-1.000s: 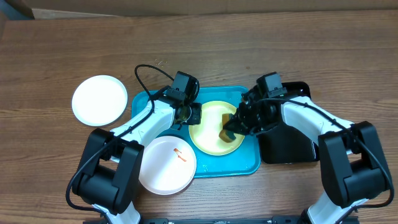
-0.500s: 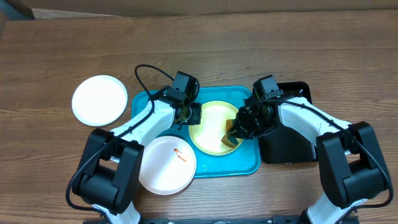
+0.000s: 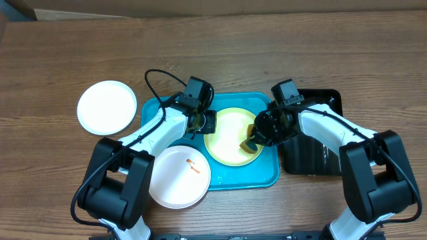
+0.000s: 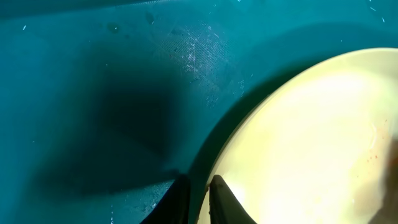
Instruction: Clean dirty plates on tray and stack at the side
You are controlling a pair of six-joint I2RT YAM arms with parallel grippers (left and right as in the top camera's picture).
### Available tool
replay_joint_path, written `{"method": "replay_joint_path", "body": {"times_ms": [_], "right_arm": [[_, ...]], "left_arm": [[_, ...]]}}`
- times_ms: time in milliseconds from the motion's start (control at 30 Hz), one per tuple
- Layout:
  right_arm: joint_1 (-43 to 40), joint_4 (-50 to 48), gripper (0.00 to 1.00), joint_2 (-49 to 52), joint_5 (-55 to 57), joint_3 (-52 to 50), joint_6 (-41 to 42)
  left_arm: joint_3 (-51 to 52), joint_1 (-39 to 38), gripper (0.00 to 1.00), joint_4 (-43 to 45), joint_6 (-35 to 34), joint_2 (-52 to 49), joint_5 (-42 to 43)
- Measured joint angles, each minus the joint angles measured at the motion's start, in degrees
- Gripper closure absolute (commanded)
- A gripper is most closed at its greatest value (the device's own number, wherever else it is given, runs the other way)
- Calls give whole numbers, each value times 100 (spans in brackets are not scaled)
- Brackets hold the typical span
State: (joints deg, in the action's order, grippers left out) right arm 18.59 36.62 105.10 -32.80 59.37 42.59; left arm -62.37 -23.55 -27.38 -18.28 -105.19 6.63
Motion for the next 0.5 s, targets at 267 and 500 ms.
{"method": "replay_joint_path", "body": {"times_ms": [267, 500], "right_arm": [[85, 0, 96, 0, 2, 0, 87], [210, 0, 96, 0, 7, 0, 208]], "left_arm": [[0, 0, 86, 0, 0, 0, 0], [0, 0, 86, 0, 0, 0, 2]]}}
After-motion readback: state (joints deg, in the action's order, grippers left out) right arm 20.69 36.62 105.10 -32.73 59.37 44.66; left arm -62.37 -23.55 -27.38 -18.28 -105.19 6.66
